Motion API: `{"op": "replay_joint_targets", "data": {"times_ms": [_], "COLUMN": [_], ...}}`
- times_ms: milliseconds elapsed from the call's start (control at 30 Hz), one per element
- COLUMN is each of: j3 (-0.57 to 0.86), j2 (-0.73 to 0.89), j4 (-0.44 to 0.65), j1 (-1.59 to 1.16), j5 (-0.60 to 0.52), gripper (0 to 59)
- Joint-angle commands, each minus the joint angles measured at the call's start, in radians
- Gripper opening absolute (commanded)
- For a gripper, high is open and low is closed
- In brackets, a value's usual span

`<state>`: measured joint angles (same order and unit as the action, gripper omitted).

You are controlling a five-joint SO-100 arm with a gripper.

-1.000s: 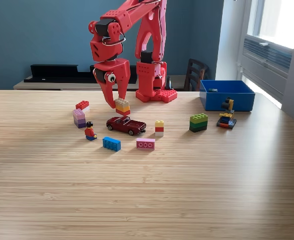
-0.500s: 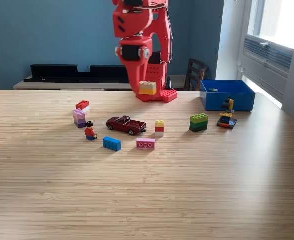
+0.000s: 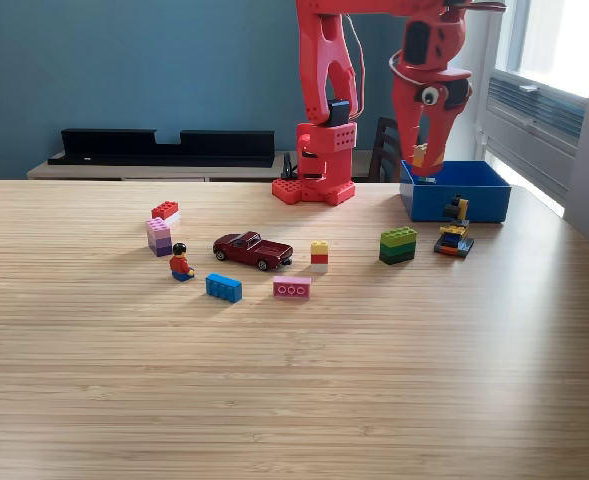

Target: Grasp a lego block and put it in the bin.

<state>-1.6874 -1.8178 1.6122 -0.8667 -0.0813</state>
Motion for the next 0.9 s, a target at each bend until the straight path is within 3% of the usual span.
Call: {"op": "replay_joint_targets", "data": {"times_ms": [33,233,533,600,733,900], "j3": [0.086,0.092,0.055,0.041,0.017,-0.002], "j2": [-0.043,-0.040,-0.038,-0.038,-0.038,-0.038], "j4": [0.021,0.005,-0.138,-0.155,-0.172,-0.175], "j1": [-0.175,-0.298,-0.319,-0.319,-0.319,-0.313], "j5": [0.028,0.052,0.089,0.098,0.118,0.132], "gripper": [0.1,0.1,0.1,3.7,18.7,22.2]}}
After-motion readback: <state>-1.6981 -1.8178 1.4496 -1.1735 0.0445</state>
